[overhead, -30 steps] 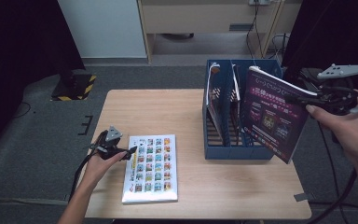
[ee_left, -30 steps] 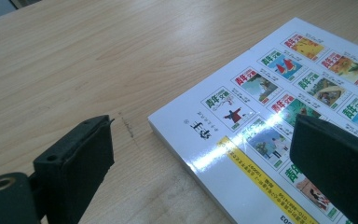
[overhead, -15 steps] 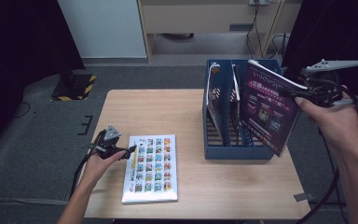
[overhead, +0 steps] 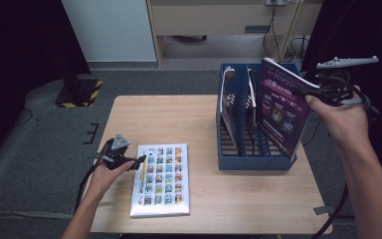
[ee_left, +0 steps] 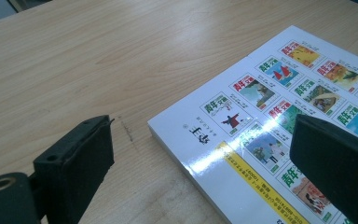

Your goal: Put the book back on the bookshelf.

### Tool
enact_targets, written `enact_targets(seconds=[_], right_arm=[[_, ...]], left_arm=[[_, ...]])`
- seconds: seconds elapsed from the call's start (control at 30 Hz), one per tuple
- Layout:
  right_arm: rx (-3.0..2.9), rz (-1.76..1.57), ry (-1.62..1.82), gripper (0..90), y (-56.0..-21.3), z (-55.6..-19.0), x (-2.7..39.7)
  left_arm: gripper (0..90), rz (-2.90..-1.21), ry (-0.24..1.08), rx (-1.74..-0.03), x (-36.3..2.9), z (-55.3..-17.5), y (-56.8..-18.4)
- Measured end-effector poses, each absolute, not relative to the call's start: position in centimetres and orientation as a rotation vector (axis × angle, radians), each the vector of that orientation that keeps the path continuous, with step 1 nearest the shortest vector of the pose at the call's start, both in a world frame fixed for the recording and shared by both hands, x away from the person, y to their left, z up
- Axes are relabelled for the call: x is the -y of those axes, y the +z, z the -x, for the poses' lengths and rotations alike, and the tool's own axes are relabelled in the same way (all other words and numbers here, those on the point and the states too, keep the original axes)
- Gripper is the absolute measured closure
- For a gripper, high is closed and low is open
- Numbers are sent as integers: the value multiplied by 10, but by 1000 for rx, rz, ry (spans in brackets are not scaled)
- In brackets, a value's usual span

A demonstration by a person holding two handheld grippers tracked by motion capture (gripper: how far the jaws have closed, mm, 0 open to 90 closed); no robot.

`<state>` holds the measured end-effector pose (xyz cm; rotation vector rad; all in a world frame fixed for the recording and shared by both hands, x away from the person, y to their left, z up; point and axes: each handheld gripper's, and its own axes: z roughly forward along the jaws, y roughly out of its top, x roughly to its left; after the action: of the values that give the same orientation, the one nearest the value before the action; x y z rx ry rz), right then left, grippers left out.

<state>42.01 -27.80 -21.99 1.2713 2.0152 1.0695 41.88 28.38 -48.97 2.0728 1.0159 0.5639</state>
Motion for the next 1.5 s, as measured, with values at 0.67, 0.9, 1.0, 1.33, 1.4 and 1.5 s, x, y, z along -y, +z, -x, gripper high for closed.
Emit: enact_targets(seconds=[0.67, 0.9, 1.0, 1.33, 1.4, 1.5], right_arm=[[-1945, -1335, 1055, 829, -228, -445, 259], [-1925, -1364, 1063, 829, -234, -454, 250], [-1921, -1363, 1067, 829, -236, -456, 248], [-1904, -1378, 1082, 829, -245, -460, 241], [-1902, -1378, 1084, 829, -247, -462, 240], [-1897, -1382, 1092, 829, -251, -462, 240]], left_arm=[[57, -2066, 554, -1009, -283, -419, -489], [57, -2068, 553, -1003, -282, -419, -489], [57, -2070, 552, -1002, -283, -419, -489], [57, -2068, 550, -1005, -283, -419, -489], [57, -2069, 548, -1002, -283, -419, -490], [57, -2073, 549, -1002, -282, -419, -490]])
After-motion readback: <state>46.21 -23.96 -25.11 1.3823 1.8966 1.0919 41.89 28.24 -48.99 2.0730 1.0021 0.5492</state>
